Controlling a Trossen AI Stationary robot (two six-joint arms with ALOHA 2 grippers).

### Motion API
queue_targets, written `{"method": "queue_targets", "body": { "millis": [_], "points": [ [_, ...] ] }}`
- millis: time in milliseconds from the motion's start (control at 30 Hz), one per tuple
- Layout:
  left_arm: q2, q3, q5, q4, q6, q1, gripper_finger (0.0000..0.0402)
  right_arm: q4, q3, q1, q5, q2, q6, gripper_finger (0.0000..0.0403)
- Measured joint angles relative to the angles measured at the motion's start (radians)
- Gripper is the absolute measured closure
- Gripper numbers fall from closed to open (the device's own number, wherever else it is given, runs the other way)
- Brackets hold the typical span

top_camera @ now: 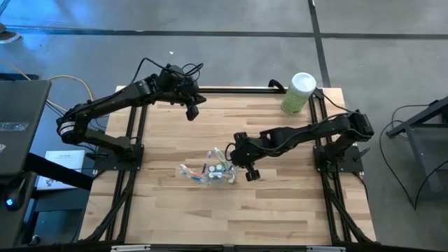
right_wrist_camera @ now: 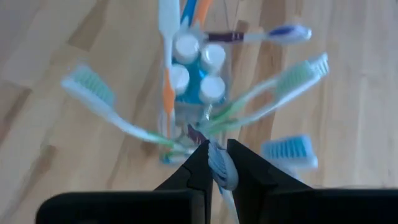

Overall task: Pick & Place toothbrushing station
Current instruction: Put the violet toothbrush into the transparent organizer, then return to Home Position

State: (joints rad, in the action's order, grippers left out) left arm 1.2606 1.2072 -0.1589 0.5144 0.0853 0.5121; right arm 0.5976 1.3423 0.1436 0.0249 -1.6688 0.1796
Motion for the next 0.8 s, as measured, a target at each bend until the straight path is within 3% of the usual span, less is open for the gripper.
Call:
{"method": "queue_targets", "body": {
  "millis": [333,800],
  "points": [
    [0.000,0.000,0.000,0.001,0.005,0.000,0.0399,-0.024,-0.001,0.000,0.002,0.008,-0.054,0.0354],
    [0.000,0.000,0.002,0.001,0.005,0.000,0.0399,-0.026,-0.001,0.001,0.079,0.009,-0.077,0.0196]
  ]
}}
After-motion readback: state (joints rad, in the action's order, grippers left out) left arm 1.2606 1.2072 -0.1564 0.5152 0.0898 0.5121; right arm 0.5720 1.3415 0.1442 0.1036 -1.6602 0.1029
